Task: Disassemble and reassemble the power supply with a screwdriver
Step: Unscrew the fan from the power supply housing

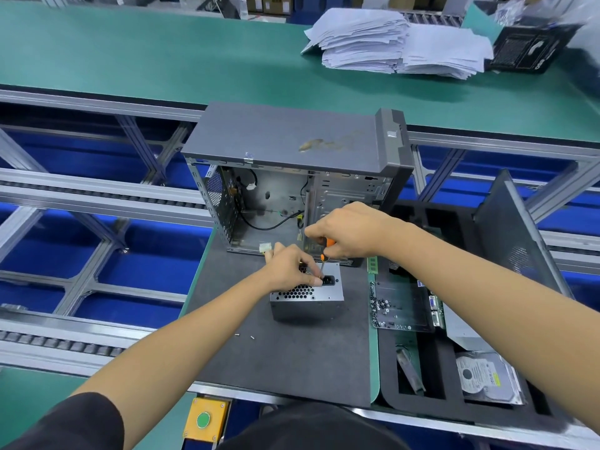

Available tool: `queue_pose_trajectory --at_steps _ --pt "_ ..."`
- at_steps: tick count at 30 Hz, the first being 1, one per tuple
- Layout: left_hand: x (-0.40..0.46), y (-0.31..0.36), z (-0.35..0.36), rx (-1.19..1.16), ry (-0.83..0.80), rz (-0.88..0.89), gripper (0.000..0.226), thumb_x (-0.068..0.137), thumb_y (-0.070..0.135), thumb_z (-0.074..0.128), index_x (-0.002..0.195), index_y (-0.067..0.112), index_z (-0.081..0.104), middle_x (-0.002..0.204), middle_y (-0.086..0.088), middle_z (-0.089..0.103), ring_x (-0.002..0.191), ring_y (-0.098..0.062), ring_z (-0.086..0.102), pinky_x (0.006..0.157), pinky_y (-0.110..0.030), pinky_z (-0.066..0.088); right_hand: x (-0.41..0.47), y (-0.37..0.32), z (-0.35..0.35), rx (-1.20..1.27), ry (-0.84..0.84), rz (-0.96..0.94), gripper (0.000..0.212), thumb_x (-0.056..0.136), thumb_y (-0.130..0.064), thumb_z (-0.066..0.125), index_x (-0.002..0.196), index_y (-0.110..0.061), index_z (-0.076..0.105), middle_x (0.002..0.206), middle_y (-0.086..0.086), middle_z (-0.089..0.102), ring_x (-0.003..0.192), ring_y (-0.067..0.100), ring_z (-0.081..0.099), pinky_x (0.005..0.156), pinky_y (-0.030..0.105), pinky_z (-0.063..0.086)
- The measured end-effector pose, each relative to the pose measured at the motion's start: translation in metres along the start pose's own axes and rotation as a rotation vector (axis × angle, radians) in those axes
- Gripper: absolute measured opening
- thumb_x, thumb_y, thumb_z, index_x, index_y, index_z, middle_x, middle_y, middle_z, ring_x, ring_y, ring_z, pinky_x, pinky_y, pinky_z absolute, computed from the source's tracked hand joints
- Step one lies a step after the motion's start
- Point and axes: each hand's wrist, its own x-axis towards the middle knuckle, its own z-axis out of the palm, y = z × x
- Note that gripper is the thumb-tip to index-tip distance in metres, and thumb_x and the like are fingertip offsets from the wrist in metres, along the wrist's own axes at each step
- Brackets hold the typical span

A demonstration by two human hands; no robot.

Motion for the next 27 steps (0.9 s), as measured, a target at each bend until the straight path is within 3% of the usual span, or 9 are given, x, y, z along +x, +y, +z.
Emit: queue_pose_trajectory --at_steps 7,10,13,16,19,21,23,25,27 --pt "0.000 -0.001 0.003 0.080 0.070 0.026 0.017 0.071 0.058 0.084 0.067 0.058 0.066 0.081 0.020 0.059 0.096 -0.017 0.029 0.075 -0.036 0.017 0.004 0.003 -0.003 -0.019 -0.029 0.001 0.013 0.081 -0.031 0.057 0.090 -0.030 0.047 0.064 -0.010 0.049 0.056 0.011 0.046 0.048 0.028 0.022" --pt "-0.003 -0.007 0.007 0.025 0.111 0.048 0.019 0.071 0.058 0.084 0.065 0.059 0.065 0.081 0.022 0.059 0.098 -0.017 0.031 0.078 -0.035 0.020 0.005 0.003 -0.002 -0.036 -0.034 -0.006 0.013 0.082 -0.031 0.057 0.093 -0.030 0.049 0.064 -0.009 0.050 0.055 0.007 0.044 0.048 0.027 0.022" --pt "-0.004 -0.011 0.009 -0.022 0.121 0.078 0.018 0.071 0.058 0.083 0.068 0.061 0.066 0.087 0.020 0.057 0.103 -0.020 0.036 0.089 -0.036 0.029 0.008 0.000 0.000 -0.054 -0.041 -0.040 0.014 0.080 -0.029 0.055 0.092 -0.029 0.049 0.067 -0.006 0.055 0.060 0.018 0.053 0.047 0.028 0.031" --pt "-0.001 -0.018 0.007 -0.080 0.051 0.124 0.019 0.076 0.050 0.083 0.082 0.060 0.068 0.102 0.012 0.059 0.109 -0.023 0.043 0.098 -0.037 0.034 0.010 -0.003 -0.002 -0.046 -0.022 -0.068 0.011 0.078 -0.035 0.048 0.088 -0.029 0.048 0.067 -0.006 0.057 0.060 0.019 0.056 0.048 0.029 0.040" --pt "0.005 -0.023 -0.001 -0.324 0.057 0.136 0.030 0.091 0.022 0.074 0.102 0.048 0.065 0.116 -0.004 0.058 0.105 -0.026 0.053 0.089 -0.037 0.046 0.009 -0.004 -0.005 -0.026 -0.004 -0.066 0.011 0.079 -0.040 0.046 0.085 -0.031 0.050 0.061 -0.009 0.053 0.055 0.012 0.052 0.046 0.027 0.036" --pt "0.012 -0.020 -0.005 -0.392 0.080 0.089 0.013 0.101 0.018 0.059 0.108 0.029 0.061 0.109 -0.001 0.062 0.103 -0.025 0.058 0.086 -0.034 0.047 0.008 -0.003 -0.006 -0.038 -0.017 -0.052 0.007 0.080 -0.035 0.054 0.084 -0.033 0.049 0.058 -0.009 0.049 0.052 0.009 0.047 0.046 0.027 0.030" --pt "0.021 -0.012 -0.007 -0.280 0.022 0.026 0.014 0.106 0.030 0.049 0.099 0.023 0.059 0.095 0.007 0.064 0.092 -0.019 0.061 0.080 -0.033 0.048 0.009 -0.003 -0.005 -0.044 -0.033 -0.059 0.010 0.081 -0.034 0.054 0.085 -0.033 0.045 0.061 -0.009 0.050 0.052 0.008 0.046 0.046 0.026 0.027" --pt "0.029 -0.004 -0.005 -0.058 -0.083 -0.003 0.033 0.107 0.035 0.043 0.088 0.013 0.058 0.084 0.003 0.060 0.081 -0.021 0.056 0.073 -0.037 0.043 0.010 -0.004 -0.004 0.018 -0.067 -0.057 0.014 0.083 -0.035 0.053 0.090 -0.033 0.041 0.075 -0.009 0.055 0.061 0.012 0.052 0.048 0.028 0.030" --pt "0.037 0.001 0.000 0.028 -0.153 -0.018 0.034 0.106 0.033 0.043 0.093 0.005 0.057 0.086 -0.004 0.053 0.078 -0.020 0.046 0.069 -0.037 0.037 0.009 -0.005 -0.003 0.127 -0.089 -0.021 0.023 0.082 -0.030 0.056 0.098 -0.032 0.040 0.092 -0.008 0.052 0.066 0.016 0.053 0.051 0.032 0.033"
